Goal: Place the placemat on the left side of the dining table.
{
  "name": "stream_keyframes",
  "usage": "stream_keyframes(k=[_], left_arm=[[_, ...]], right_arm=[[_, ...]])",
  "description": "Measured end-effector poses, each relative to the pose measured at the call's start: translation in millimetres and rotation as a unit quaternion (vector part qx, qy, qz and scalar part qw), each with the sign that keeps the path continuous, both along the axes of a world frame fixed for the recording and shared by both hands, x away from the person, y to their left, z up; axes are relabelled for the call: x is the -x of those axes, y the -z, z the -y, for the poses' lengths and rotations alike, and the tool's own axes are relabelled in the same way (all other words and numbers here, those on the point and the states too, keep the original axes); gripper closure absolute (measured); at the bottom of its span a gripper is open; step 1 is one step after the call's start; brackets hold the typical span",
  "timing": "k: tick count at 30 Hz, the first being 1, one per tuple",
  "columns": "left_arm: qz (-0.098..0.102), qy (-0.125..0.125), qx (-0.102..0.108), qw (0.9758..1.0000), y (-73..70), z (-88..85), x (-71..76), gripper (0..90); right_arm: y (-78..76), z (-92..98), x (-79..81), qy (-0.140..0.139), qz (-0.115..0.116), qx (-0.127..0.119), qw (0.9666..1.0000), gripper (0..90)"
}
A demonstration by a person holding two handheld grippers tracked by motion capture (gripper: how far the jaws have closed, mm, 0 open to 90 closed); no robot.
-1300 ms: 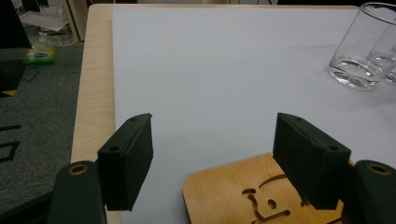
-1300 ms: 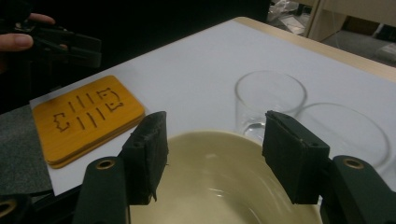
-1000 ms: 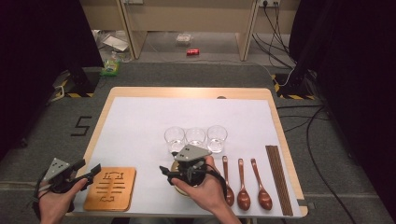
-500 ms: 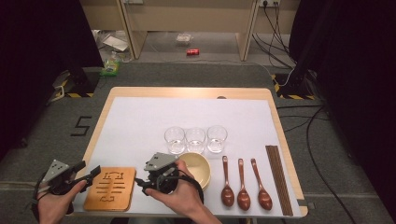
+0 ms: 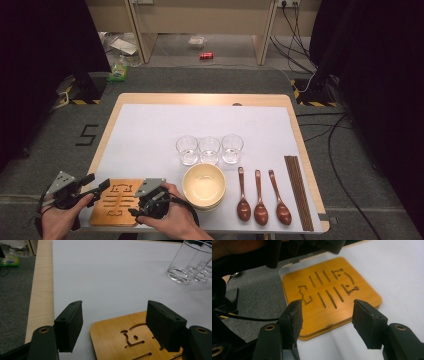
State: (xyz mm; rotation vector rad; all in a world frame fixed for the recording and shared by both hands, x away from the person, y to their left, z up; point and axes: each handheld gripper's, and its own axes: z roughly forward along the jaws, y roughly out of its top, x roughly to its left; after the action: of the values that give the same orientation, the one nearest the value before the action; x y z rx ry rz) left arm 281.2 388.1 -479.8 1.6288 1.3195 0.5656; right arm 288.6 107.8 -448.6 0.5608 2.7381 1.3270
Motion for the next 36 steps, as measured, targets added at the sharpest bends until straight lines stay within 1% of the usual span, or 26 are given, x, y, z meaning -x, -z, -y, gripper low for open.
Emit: stream_keyframes(k=[3,4,5,6,7,10,11,14,15,17,18,20,21,22,23,26,34,35,36], left_arm=[[-0.006,0.004,0.003,1.0000,1.2,0.5,-0.2,29.2],[-0.006,0.004,0.003,1.0000,1.2,0.5,-0.2,29.2],[-0.011,0.008,0.006,0.9999,2.4,0.8,-0.5,29.1],[-0.011,0.008,0.006,0.9999,2.4,0.8,-0.5,29.1],[-0.017,0.011,0.007,0.9998,3.7,0.9,-0.7,29.1],[-0.021,0.012,0.006,0.9997,4.9,1.1,-0.9,29.0],[-0.026,0.014,0.006,0.9995,5.8,1.4,-1.1,29.0],[-0.031,0.017,0.006,0.9994,6.4,1.3,-1.3,28.9],[-0.035,0.018,0.006,0.9992,7.2,1.0,-1.3,28.6],[-0.038,0.018,0.006,0.9991,7.7,0.8,-1.3,28.6],[-0.045,0.020,0.005,0.9988,9.0,0.5,-1.5,28.7],[-0.047,0.021,0.006,0.9986,9.5,0.5,-1.6,28.6],[-0.054,0.023,0.006,0.9983,11.6,0.4,-2.1,28.6],[-0.054,0.023,0.006,0.9983,11.6,0.4,-2.1,28.6],[-0.058,0.024,0.006,0.9980,12.9,-0.2,-2.3,28.6],[-0.063,0.022,0.005,0.9978,14.1,-1.7,-2.6,28.6],[-0.081,0.014,0.008,0.9965,18.0,-7.8,-2.4,28.6],[-0.081,0.014,0.008,0.9965,18.0,-7.8,-2.4,28.5],[-0.088,0.014,0.010,0.9960,19.7,-9.0,-2.4,28.5]], right_arm=[[12.0,-4.6,-0.7,-0.005,-0.012,0.003,0.9999,41.7],[15.4,-5.5,-1.3,-0.005,-0.013,0.005,0.9999,41.6],[18.7,-6.3,-1.5,-0.006,-0.017,0.005,0.9998,41.5],[18.7,-6.3,-1.5,-0.006,-0.017,0.005,0.9998,41.5],[24.9,-7.7,-2.6,-0.008,-0.027,0.005,0.9996,41.3],[28.8,-8.9,-3.3,-0.012,-0.028,0.006,0.9995,41.1],[32.4,-11.0,-2.7,-0.016,-0.031,0.005,0.9994,40.8],[34.7,-12.7,-2.5,-0.018,-0.030,0.008,0.9993,40.7],[36.9,-14.2,-2.2,-0.018,-0.034,0.010,0.9992,40.5],[37.4,-14.5,-2.2,-0.019,-0.035,0.011,0.9992,40.4],[38.5,-15.4,-1.3,-0.020,-0.035,0.012,0.9991,40.3],[38.8,-15.7,-1.0,-0.021,-0.035,0.012,0.9991,40.2],[39.8,-16.6,-0.8,-0.023,-0.035,0.013,0.9991,39.9],[39.8,-16.6,-0.8,-0.023,-0.035,0.013,0.9991,39.9],[40.2,-17.1,-1.1,-0.023,-0.036,0.014,0.9990,39.7],[40.0,-18.6,-1.3,-0.025,-0.033,0.016,0.9990,39.6],[40.3,-24.8,-2.1,-0.032,-0.034,0.018,0.9988,39.0],[40.3,-25.3,-2.2,-0.032,-0.033,0.018,0.9988,38.9],[40.4,-25.8,-2.7,-0.033,-0.032,0.018,0.9988,38.9]])
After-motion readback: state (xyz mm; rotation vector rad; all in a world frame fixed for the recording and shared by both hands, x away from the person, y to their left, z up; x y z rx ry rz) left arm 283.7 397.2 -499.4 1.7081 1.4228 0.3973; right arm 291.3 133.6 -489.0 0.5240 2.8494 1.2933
